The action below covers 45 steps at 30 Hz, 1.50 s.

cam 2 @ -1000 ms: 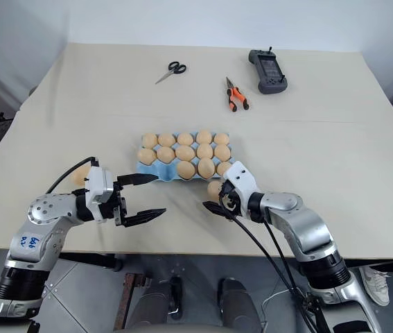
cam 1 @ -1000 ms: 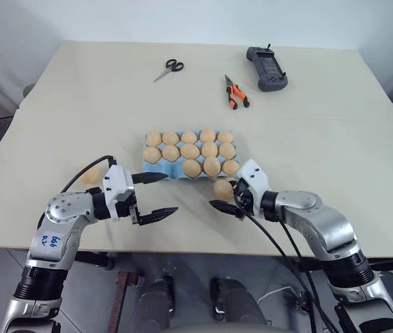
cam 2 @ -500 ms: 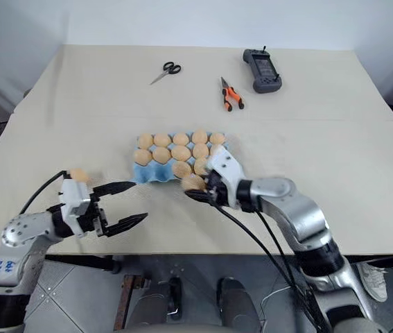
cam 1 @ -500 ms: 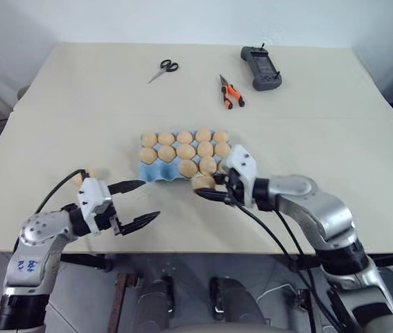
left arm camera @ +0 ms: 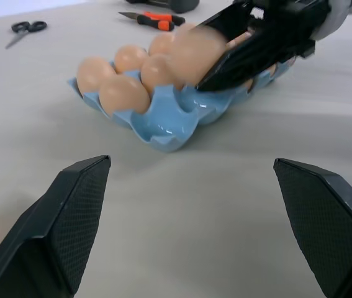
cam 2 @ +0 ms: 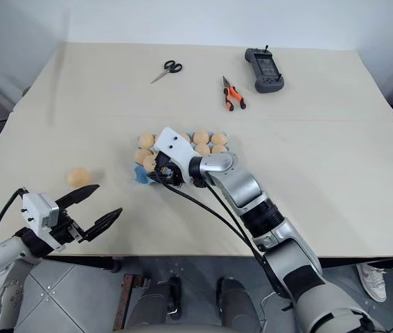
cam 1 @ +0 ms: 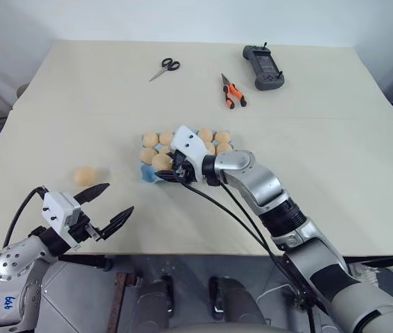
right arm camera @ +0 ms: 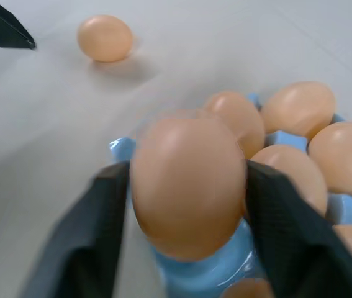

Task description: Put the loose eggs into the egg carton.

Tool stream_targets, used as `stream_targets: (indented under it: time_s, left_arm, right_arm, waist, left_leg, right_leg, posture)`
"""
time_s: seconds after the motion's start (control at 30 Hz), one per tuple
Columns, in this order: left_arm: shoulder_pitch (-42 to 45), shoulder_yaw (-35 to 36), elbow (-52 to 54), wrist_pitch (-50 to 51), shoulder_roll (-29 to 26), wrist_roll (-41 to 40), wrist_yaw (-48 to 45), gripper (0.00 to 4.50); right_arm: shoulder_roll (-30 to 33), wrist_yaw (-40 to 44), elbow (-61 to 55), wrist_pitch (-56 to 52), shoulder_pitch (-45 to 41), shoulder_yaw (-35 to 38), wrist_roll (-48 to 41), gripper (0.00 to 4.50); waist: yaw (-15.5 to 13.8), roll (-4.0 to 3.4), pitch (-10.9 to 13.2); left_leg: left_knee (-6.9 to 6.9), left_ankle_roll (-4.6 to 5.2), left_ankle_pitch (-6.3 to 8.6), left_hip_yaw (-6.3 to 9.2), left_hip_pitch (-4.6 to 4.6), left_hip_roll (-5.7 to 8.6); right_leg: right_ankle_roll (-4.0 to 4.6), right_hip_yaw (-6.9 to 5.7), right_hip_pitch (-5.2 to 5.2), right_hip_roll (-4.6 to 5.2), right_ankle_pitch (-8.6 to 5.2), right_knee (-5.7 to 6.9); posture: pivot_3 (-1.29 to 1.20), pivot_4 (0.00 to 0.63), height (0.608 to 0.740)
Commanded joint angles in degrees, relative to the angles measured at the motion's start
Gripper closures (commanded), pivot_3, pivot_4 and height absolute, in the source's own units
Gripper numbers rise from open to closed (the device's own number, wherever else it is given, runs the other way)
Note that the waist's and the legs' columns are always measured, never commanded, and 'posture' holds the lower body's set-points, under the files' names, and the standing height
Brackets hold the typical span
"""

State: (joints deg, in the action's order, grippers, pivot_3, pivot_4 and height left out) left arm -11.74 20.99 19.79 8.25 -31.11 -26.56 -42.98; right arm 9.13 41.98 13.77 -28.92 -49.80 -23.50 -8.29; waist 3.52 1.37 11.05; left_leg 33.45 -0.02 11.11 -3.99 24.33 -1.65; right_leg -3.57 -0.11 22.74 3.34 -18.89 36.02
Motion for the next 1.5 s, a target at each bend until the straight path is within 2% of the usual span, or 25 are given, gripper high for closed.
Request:
stream_targets:
  time_s: [0.03, 0.07, 0.17, 0.3, 0.4, 0.5, 0.73, 0.83, 1.1, 1.33, 1.5]
  left_arm:
    - [-0.8, 1.3, 2.7, -0.5, 0.1, -1.1, 1.0, 0.0]
    - [-0.9, 1.5, 3.0, -0.5, 0.1, -1.1, 1.3, 0.0]
    - [-1.1, 2.4, 2.9, -1.0, 0.4, 0.3, 3.5, 0.0]
    - [-2.7, 7.1, 2.1, -2.4, 1.8, 0.5, 7.6, 0.0]
    - [-6.3, 9.9, 2.3, -3.1, 3.8, 0.4, 9.8, 0.0]
    - [-10.2, 13.5, 2.7, -3.7, 7.2, -0.2, 13.0, 0.0]
    - [-10.9, 17.8, 2.8, -2.7, 11.1, -2.9, 18.8, 0.0]
    - [-9.3, 17.2, 3.3, -1.7, 11.9, -3.6, 21.3, 0.0]
    - [-2.5, 12.4, 1.3, 3.6, 8.8, 0.6, 26.3, 0.0]
    - [12.1, 5.4, -9.7, 11.3, 2.7, 2.7, 25.5, 0.0]
    - [18.6, 0.6, -18.6, 9.8, 1.0, 6.3, 23.3, 0.0]
  right_arm:
    - [0.3, 1.9, -2.5, 3.0, -0.7, 1.4, 0.3, 0.3]
    - [1.1, 3.2, -4.3, 3.2, -0.3, 2.1, -0.5, 0.02]
    - [3.9, 7.3, -9.3, 5.0, 1.6, 3.9, -2.8, 0.02]
    - [10.4, 16.3, -13.1, 17.8, 9.6, 10.1, -7.5, 0.02]
    - [14.9, 21.3, -12.9, 21.6, 16.3, 15.5, -11.7, 0.02]
    - [17.0, 24.5, -8.8, 26.3, 22.7, 24.4, -17.6, 0.02]
    - [22.7, 32.1, -6.2, 35.9, 29.8, 29.1, -17.5, 0.02]
    - [23.5, 33.4, -5.8, 38.8, 32.6, 29.4, -17.2, 0.02]
    - [23.6, 33.0, -6.3, 39.6, 32.1, 29.0, -17.5, 0.02]
    - [23.0, 32.6, -7.7, 39.7, 31.1, 27.8, -17.0, 0.02]
    - [21.9, 30.6, -9.9, 38.2, 31.5, 26.9, -17.2, 0.02]
  waist:
    - [0.0, 0.0, 0.0]
    - [0.0, 0.0, 0.0]
    - [-0.1, 0.0, 0.0]
    - [-0.3, 0.07, 0.0]
    - [-0.4, 0.08, 0.0]
    - [-0.4, 0.1, -0.1]
    - [-0.4, 0.1, -0.1]
    - [-0.6, 0.11, -0.1]
    - [-1.1, 0.11, -0.1]
    - [-2.0, 0.08, -0.1]
    - [-1.9, 0.09, -0.1]
  left_leg:
    - [-0.05, -0.01, 0.0, -0.01, 0.0, -0.01]
    - [-0.07, -0.01, -0.01, -0.02, 0.0, -0.03]
    - [-0.12, -0.02, 0.0, -0.03, 0.0, -0.05]
    - [-0.12, -0.02, 0.01, -0.04, -0.01, -0.05]
    - [-0.08, -0.01, 0.03, -0.06, -0.03, -0.05]
    - [-0.03, 0.01, 0.04, -0.06, -0.16, -0.06]
    - [0.2, 0.01, 0.04, -0.08, -0.27, -0.15]
    - [0.37, 0.02, 0.03, -0.08, -0.24, -0.16]
    - [0.43, 0.05, 0.01, -0.15, -0.21, -0.16]
    - [0.43, 0.05, 0.01, -0.16, -0.21, -0.14]
    - [0.4, 0.04, 0.01, -0.16, -0.16, -0.14]
  right_leg:
    - [0.0, -0.1, 0.03, 0.02, 0.0, 0.0]
    - [0.0, -0.21, 0.04, 0.04, 0.0, 0.0]
    - [0.01, -0.49, 0.05, 0.12, -0.01, -0.01]
    - [0.01, -0.66, -0.03, 0.16, -0.01, -0.08]
    - [0.0, -0.72, -0.11, 0.17, -0.01, -0.13]
    - [0.0, -0.71, -0.27, 0.17, -0.01, -0.15]
    - [0.21, -0.7, -0.35, 0.13, 0.01, 0.01]
    - [0.69, -0.7, -0.4, 0.14, -0.24, -0.03]
    - [0.52, -0.63, -0.39, 0.16, -0.14, 0.0]
    - [0.04, -0.64, -0.37, 0.17, 0.13, 0.04]
    - [-0.01, -0.66, -0.33, 0.17, 0.15, -0.01]
  posture:
    - [0.0, 0.15, 0.74]
    - [0.0, 0.15, 0.74]
    - [0.0, 0.15, 0.74]
    - [0.0, 0.15, 0.74]
    - [0.0, 0.15, 0.74]
    - [0.0, 0.15, 0.74]
    - [0.0, 0.15, 0.74]
    - [0.0, 0.15, 0.74]
    - [0.0, 0.15, 0.74]
    - [0.0, 0.15, 0.74]
    - [0.0, 0.15, 0.74]
